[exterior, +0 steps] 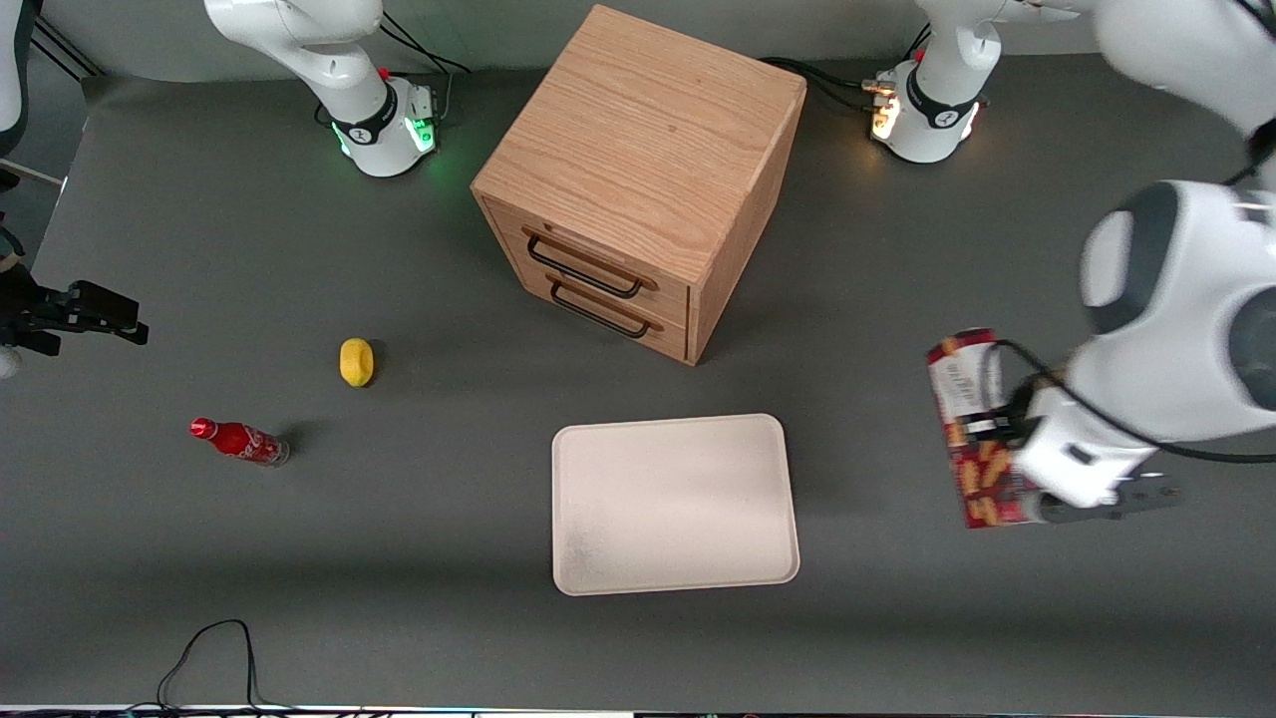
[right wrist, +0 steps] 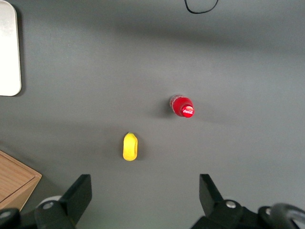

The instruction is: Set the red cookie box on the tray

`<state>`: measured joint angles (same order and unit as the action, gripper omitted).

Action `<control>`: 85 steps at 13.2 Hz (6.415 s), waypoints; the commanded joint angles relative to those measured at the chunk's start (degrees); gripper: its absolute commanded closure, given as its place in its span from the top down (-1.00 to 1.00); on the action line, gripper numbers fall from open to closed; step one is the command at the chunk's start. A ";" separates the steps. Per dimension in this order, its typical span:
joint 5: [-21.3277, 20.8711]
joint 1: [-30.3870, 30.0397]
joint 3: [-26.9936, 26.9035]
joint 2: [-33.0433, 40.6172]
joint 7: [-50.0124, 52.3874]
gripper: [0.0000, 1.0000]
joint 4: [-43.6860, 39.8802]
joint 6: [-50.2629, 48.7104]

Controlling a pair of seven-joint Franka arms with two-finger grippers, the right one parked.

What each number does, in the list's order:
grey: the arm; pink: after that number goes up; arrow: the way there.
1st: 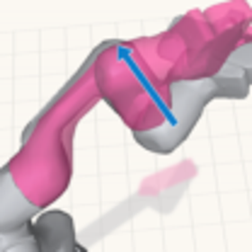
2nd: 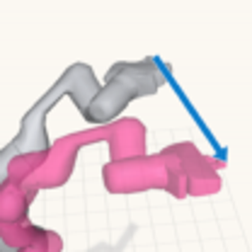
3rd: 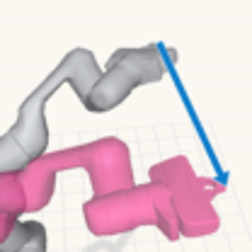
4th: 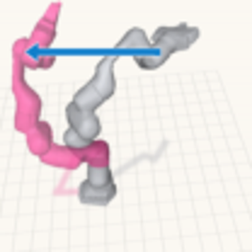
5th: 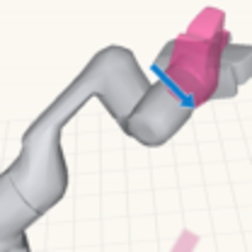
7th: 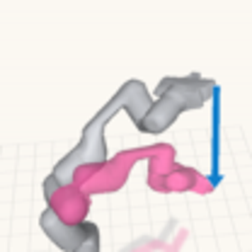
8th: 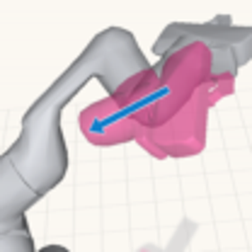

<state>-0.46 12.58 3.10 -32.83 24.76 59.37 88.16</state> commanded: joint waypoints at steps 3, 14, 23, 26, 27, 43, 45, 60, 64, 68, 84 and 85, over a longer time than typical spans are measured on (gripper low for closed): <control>0.02 8.67 -0.37 -6.19 9.24 -1.00 -10.05 1.04; -0.51 9.75 0.68 -11.55 4.33 -1.00 2.05 21.67; -0.60 10.27 0.51 -19.82 7.05 -1.00 2.51 30.05; -0.60 10.45 0.51 -20.61 7.49 -1.00 2.51 30.05; -0.60 10.45 0.51 -20.78 8.45 -1.00 2.59 30.05; -0.95 9.40 0.42 -6.06 7.93 1.00 2.33 7.07; -1.73 7.91 0.25 0.37 5.75 1.00 2.86 -1.02; -1.92 -11.87 0.07 26.67 -25.27 1.00 32.56 5.79; -1.47 -13.28 -0.19 30.71 -27.23 1.00 36.60 10.09; -1.12 -12.76 -0.19 32.39 -22.50 1.00 35.74 9.23; -0.33 -13.72 0.24 31.33 -24.32 1.00 30.63 -0.71; -0.33 -13.72 0.16 31.33 -24.32 1.00 30.63 -0.71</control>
